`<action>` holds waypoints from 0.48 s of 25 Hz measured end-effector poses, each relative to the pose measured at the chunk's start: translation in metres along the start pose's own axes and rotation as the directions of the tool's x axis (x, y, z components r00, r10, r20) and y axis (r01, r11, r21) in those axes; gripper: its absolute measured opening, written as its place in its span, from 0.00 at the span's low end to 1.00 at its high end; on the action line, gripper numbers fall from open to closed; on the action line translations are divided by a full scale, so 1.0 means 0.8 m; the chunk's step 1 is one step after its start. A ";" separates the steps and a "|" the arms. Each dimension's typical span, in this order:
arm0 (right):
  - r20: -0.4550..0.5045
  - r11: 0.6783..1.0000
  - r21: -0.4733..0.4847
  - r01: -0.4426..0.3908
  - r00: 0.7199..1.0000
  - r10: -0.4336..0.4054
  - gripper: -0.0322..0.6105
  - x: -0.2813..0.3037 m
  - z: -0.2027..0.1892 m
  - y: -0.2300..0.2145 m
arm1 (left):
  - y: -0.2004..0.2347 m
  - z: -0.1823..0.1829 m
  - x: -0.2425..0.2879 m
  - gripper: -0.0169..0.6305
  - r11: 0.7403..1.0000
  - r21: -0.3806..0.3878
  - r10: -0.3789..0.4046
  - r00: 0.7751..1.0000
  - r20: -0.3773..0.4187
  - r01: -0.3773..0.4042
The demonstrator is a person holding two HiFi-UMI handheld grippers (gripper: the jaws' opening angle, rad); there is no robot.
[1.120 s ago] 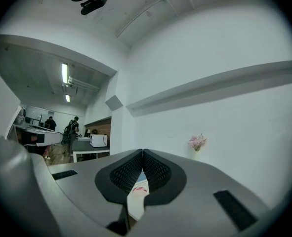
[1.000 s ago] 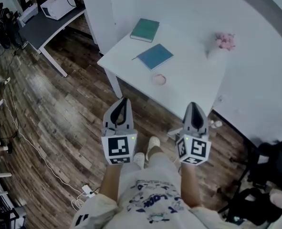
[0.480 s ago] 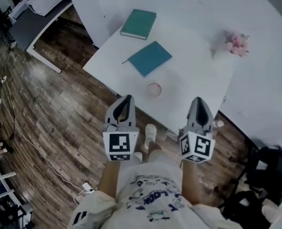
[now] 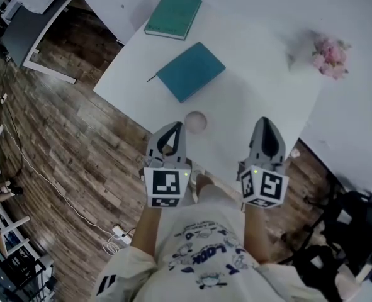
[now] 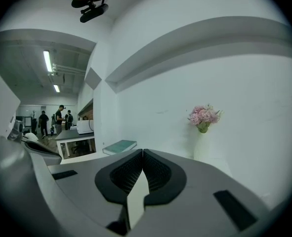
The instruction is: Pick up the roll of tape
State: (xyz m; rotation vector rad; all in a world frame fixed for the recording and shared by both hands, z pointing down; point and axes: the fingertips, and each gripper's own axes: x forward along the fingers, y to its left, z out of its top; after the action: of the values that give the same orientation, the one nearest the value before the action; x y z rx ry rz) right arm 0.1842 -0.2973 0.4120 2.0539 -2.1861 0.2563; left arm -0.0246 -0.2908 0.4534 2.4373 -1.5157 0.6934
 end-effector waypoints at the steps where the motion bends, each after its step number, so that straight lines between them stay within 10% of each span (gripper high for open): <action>1: -0.008 1.000 0.001 -0.002 1.000 0.002 0.05 0.004 -0.003 -0.002 | -0.001 -0.003 0.005 0.03 1.000 -0.002 -0.004 1.000 -0.012 0.004; 12: -0.106 1.000 0.017 0.012 0.994 -0.010 0.05 0.027 -0.044 -0.014 | -0.034 -0.040 0.046 0.03 0.994 -0.005 -0.113 0.982 -0.152 0.113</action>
State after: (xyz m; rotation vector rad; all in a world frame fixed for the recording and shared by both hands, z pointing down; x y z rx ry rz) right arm 0.1932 -0.3113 0.4511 2.0119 -2.1169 0.3751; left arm 0.0039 -0.2949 0.5011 2.3899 -1.3097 0.8388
